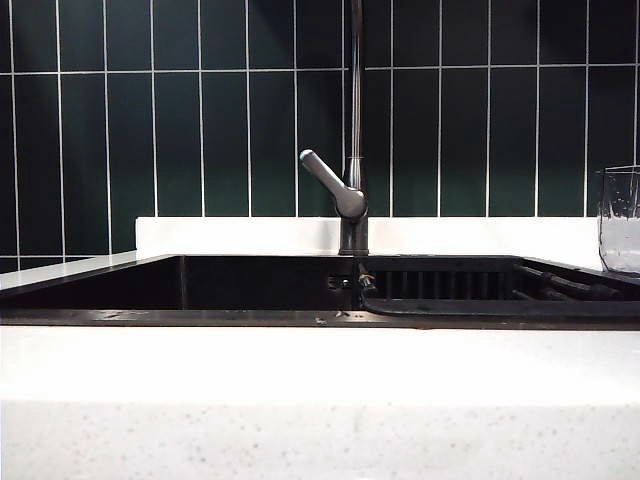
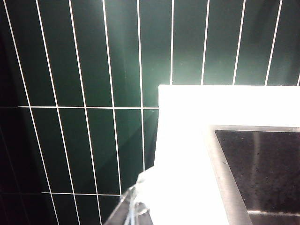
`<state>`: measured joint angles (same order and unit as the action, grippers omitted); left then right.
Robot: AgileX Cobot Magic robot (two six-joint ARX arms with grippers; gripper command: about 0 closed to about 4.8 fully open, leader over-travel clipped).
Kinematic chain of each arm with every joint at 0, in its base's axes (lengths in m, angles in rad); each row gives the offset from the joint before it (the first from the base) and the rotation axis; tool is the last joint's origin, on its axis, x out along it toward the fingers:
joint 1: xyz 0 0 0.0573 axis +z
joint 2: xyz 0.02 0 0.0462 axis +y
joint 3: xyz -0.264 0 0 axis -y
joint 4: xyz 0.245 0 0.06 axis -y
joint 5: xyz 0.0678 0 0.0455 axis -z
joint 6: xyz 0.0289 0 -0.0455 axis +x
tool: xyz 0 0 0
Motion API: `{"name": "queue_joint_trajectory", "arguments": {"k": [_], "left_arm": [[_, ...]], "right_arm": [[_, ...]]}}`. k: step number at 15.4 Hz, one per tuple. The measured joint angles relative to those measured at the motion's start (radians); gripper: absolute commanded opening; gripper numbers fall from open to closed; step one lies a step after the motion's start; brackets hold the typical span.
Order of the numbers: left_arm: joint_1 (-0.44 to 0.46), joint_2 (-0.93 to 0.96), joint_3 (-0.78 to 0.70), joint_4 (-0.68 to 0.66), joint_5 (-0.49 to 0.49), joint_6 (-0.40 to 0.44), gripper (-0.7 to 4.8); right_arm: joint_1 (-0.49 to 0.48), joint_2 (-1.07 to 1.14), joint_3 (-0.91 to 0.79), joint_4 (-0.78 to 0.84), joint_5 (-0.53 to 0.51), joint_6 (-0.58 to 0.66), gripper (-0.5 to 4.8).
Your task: Pick up the mug next to the sink, go to the faucet to get some water, pour the water into the sink, and finally put the mug back to its place.
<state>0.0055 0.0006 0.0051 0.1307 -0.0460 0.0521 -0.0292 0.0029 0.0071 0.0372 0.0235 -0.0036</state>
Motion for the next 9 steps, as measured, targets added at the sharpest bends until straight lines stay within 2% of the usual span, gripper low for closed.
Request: {"name": "queue_joint_trajectory", "arguments": {"k": [6,9], "left_arm": [[0.0,0.0,0.001,0.0,-0.041,-0.001,-0.06],[0.0,0.003,0.09,-0.065,-0.045,-0.068,-0.06]], "right_arm": [[0.0,0.0,0.0,0.003,0.0,0.0,-0.06],[0.0,0.002,0.037,-0.005,0.002,0.007,-0.06]]}}
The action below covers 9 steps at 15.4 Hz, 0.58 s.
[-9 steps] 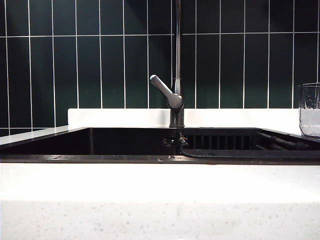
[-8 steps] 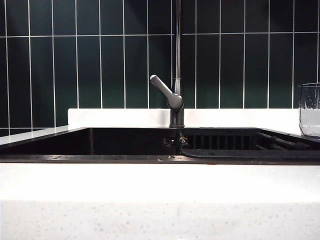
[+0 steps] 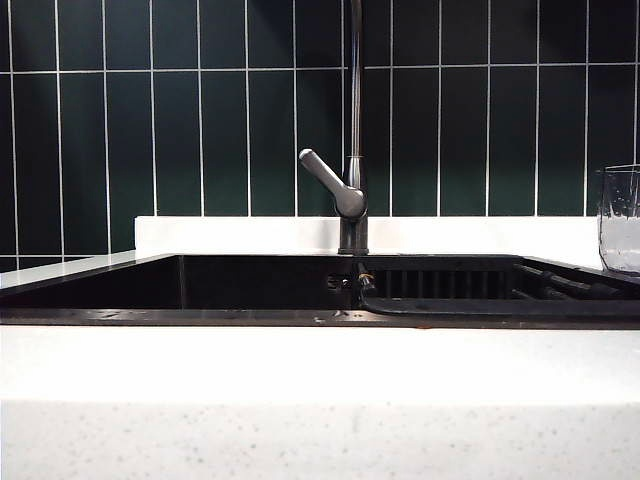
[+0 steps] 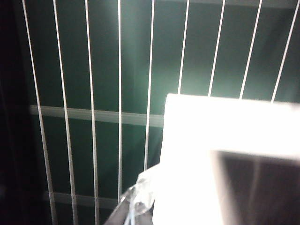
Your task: Pick up the mug next to the sink, go to the faucet to get some water, pour the water into the sink, and finally put the mug back to its place.
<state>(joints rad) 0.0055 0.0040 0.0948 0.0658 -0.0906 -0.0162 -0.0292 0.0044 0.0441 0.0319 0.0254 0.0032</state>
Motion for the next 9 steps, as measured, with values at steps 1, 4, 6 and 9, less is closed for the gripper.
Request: {"name": "queue_joint_trajectory", "arguments": {"k": [1,4,6,9], "left_arm": [[0.0,0.032,0.078,-0.007,0.0,-0.011,-0.06],[0.0,0.235,0.263,-0.009,0.0,0.0,-0.06],[0.0,0.391,0.384,0.014,0.015,0.0,-0.06],[-0.002,0.537,0.44,0.094,0.18,-0.008,-0.06]], "right_arm": [[0.0,-0.001,0.063,0.008,0.006,-0.001,-0.06],[0.0,0.074,0.183,0.003,0.057,-0.005,-0.06],[0.0,0.179,0.252,0.001,0.058,-0.005,-0.06],[-0.001,0.368,0.341,0.074,0.058,-0.015,-0.06]]}}
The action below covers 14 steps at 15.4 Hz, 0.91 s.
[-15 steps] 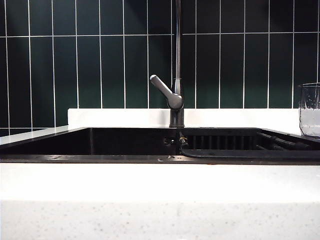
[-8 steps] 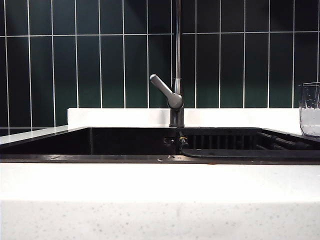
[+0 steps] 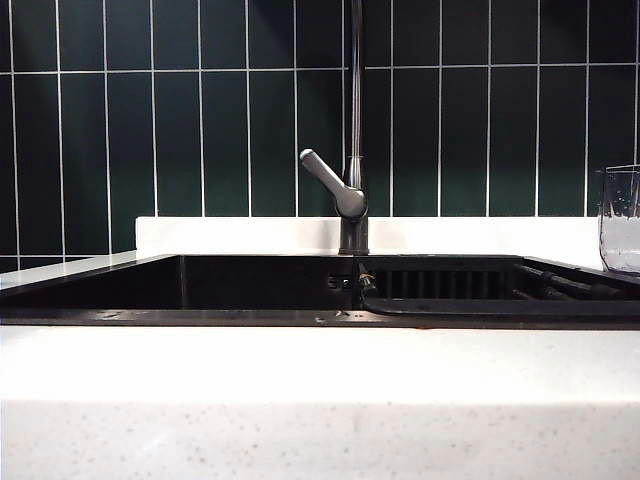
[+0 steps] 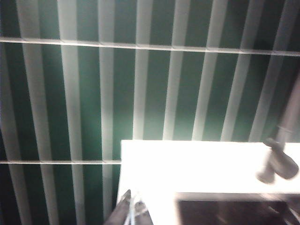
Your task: Pick up the mug next to the sink, go to the faucet to get some water, pour the water into the sink, and finally put the mug back to its place.
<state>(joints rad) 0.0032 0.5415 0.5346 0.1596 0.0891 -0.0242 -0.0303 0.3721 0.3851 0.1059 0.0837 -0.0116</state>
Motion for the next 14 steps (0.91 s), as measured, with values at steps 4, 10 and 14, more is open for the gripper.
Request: {"name": "queue_joint_trajectory", "arguments": {"k": [4,10,14], "left_arm": [[-0.097,0.055,0.003,0.009,0.055,-0.01,-0.06],[-0.137,0.096,0.04,0.009,0.13,-0.01,-0.06],[-0.137,0.096,0.05,0.024,0.155,-0.011,-0.06]], "right_arm": [[-0.027,0.228,0.033,0.15,-0.021,-0.05,-0.06],[-0.301,0.462,0.033,0.246,-0.284,-0.053,-0.06],[-0.361,0.619,0.033,0.303,-0.448,-0.083,3.22]]}}
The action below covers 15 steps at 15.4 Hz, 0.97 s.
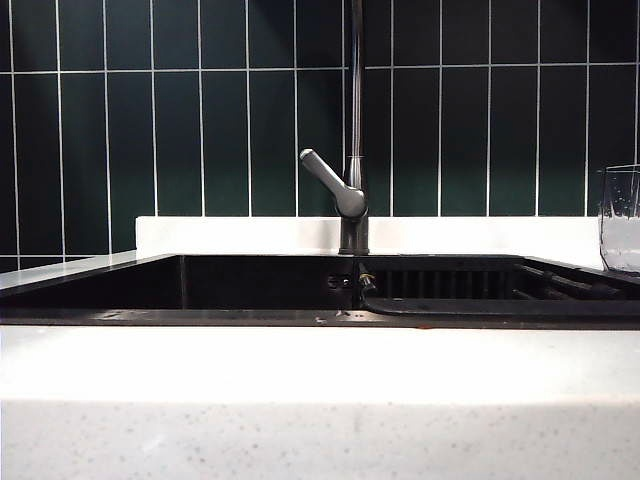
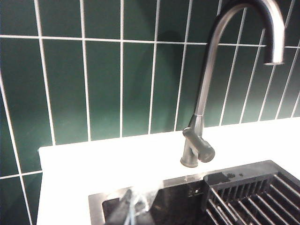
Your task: Pick up the mug next to the sink, go to the faucet to get some water, pour the water into the sink, and finally put the mug back to its place.
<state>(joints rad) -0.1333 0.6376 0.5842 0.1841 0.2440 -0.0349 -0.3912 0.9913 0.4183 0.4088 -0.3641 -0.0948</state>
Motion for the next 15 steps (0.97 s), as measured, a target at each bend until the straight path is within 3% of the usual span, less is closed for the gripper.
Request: {"name": "queue_joint_trajectory", "arguments": {"k": [14,15], "left_arm": [[0.0,0.0,0.031,0.028,0.008,0.0,-0.06],[0.0,0.0,0.032,0.028,0.008,0.0,-0.06]], "right_arm": [[0.014,0.394,0.002,0.364,0.003,-0.005,3.22],[0.014,0.423,0.002,0.389,0.0,-0.004,3.05]]}}
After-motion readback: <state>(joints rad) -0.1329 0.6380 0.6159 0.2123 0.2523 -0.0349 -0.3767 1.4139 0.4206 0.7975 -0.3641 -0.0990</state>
